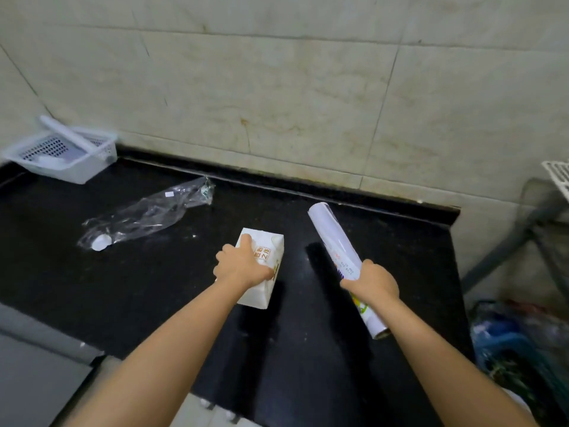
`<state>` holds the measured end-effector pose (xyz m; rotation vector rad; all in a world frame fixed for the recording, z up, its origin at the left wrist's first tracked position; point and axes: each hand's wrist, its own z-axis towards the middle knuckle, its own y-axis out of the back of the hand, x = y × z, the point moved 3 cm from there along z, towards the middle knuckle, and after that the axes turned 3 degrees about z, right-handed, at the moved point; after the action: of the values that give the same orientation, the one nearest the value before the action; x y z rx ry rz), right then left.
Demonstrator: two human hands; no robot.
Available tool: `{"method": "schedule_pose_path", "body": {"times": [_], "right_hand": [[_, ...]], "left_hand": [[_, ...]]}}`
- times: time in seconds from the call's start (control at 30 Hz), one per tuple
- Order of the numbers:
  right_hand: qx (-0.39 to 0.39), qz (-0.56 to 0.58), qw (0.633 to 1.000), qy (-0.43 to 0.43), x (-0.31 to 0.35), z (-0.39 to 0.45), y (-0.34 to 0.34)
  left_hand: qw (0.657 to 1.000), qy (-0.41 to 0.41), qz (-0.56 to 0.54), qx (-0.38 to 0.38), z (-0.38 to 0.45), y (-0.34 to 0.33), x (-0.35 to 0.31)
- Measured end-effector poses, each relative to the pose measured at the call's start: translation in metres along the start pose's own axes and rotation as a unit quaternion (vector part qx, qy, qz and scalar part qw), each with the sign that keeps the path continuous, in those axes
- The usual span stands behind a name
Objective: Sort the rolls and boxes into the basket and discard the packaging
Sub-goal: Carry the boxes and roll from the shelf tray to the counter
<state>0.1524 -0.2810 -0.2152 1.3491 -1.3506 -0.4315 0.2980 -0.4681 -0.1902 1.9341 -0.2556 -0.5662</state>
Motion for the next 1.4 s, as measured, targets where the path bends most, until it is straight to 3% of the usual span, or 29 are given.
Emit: {"method": "schedule_pose_path", "body": {"times": [0.37,0.73,0.93,1.1,1.4], "right_hand": [[-0.033,0.039,0.996,-0.075,0.021,0.079,-0.036],[-0.049,0.000,0.991,-0.124,0.035,0.092,-0.067],[-0.048,-0.036,0.993,-0.102,0.048,0.083,-0.054],[-0.051,-0.045,0.996,-0.057,0.046,0.043,-0.023],[-0.191,-0.071,0.976,-0.075,-0.016,-0.083,0.136]], "left_hand": [[0.999,0.031,-0.027,-0.011,0.131,-0.016,-0.038],[0.999,-0.043,0.003,-0.012,0.166,-0.037,-0.038],[0.989,-0.129,0.045,-0.049,0.152,-0.020,-0.037],[0.972,-0.206,0.111,-0.012,0.128,0.009,-0.062],[0.886,-0.434,0.155,-0.054,-0.023,0.050,-0.219]]}}
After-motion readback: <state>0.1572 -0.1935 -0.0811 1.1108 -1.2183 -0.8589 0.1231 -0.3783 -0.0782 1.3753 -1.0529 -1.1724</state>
